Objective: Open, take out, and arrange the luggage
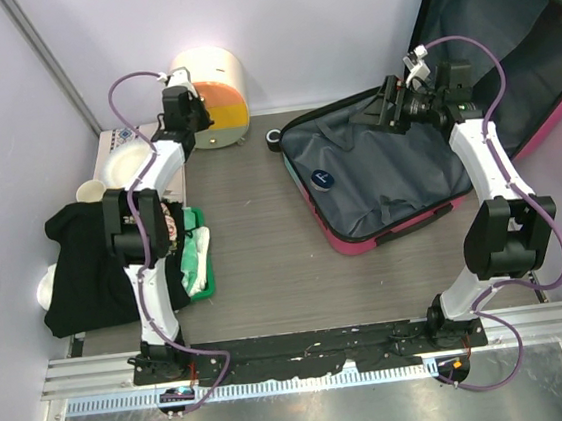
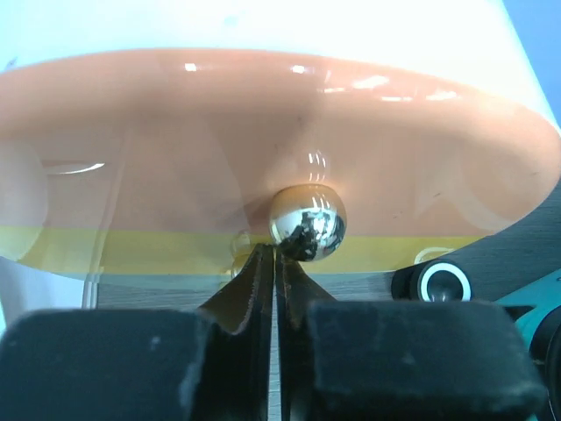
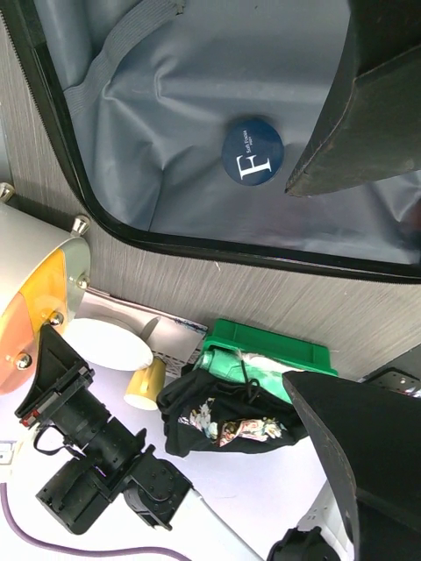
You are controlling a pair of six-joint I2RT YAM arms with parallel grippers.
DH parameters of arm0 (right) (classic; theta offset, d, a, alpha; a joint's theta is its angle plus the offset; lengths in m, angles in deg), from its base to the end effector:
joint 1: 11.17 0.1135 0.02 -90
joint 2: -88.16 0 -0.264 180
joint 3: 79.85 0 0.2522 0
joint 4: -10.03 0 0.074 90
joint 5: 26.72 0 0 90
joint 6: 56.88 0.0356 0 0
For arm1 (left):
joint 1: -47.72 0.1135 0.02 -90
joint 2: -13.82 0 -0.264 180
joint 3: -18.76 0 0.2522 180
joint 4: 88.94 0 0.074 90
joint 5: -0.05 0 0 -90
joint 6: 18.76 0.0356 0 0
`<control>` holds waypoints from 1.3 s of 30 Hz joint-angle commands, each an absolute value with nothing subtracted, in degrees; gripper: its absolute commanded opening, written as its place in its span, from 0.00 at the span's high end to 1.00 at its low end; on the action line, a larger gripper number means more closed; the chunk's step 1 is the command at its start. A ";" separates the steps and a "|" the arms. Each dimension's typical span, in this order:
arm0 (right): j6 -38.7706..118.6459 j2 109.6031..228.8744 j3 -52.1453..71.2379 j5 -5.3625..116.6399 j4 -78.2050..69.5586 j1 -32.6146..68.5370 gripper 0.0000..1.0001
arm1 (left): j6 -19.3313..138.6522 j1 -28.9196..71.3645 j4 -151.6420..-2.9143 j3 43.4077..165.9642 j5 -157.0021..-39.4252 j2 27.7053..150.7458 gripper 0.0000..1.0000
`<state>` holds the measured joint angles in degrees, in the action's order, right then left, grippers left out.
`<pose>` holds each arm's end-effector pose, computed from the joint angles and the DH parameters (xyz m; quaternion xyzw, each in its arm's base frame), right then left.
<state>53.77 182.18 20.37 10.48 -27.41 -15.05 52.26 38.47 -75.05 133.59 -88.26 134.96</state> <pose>0.3720 0.0032 0.3545 -0.0474 0.8090 0.4474 0.3782 0.5036 -0.0809 0.2739 -0.0780 0.8164 -0.1278 0.5578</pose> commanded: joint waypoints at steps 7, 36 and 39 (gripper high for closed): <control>52.46 178.51 20.66 9.84 -25.88 -15.38 0.14 | 47.51 39.55 -80.45 128.70 -89.77 125.65 0.71; 51.05 176.93 20.13 10.02 -27.19 -16.00 0.14 | 30.20 41.39 -68.67 141.06 -93.73 131.41 0.54; 51.05 176.84 19.87 10.11 -27.19 -16.09 0.14 | 29.84 41.48 -68.50 142.55 -93.38 132.56 0.54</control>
